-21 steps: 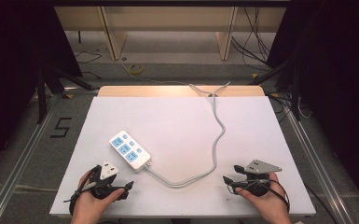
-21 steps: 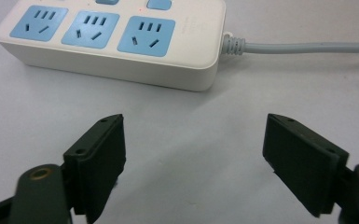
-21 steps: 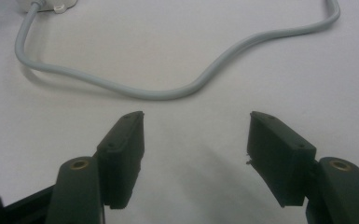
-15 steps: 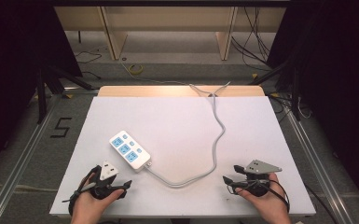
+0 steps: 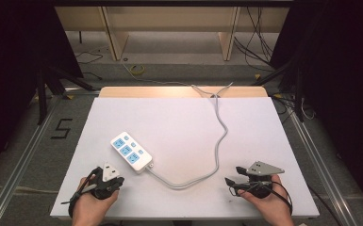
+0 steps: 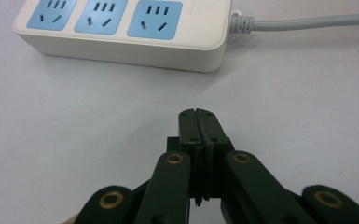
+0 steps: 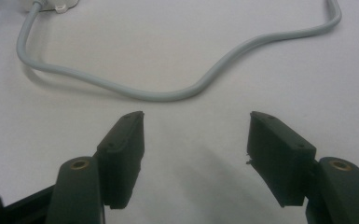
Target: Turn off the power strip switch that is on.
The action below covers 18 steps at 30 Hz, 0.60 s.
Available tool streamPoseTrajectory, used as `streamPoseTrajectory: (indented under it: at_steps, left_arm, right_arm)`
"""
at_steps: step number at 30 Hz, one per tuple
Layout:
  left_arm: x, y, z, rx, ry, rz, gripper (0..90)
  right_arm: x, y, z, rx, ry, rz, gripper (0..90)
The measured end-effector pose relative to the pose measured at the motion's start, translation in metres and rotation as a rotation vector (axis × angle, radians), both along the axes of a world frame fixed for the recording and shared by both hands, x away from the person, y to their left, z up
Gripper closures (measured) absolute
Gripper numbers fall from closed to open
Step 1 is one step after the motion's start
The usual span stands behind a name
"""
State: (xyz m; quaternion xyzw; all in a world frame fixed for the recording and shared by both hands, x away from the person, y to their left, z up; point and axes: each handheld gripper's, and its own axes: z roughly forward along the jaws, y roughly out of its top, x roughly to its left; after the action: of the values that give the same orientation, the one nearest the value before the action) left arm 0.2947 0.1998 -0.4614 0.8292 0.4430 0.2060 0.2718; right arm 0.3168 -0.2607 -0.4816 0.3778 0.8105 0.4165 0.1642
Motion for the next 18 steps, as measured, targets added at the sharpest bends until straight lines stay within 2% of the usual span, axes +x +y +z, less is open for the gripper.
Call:
streamPoseTrajectory:
  at_steps: [10,18]
  left_arm:
    - [0.0046,-0.0018,0.0045,-0.016,0.012,0.004,89.4]
    - [0.0088,-0.0046,0.0076,-0.006,0.019,0.004,89.5]
  right_arm:
    - [0.0001,0.0010,-0.0005,-0.003,0.001,0.001,37.6]
    - [0.0001,0.0014,-0.0007,-0.006,0.000,0.004,37.6]
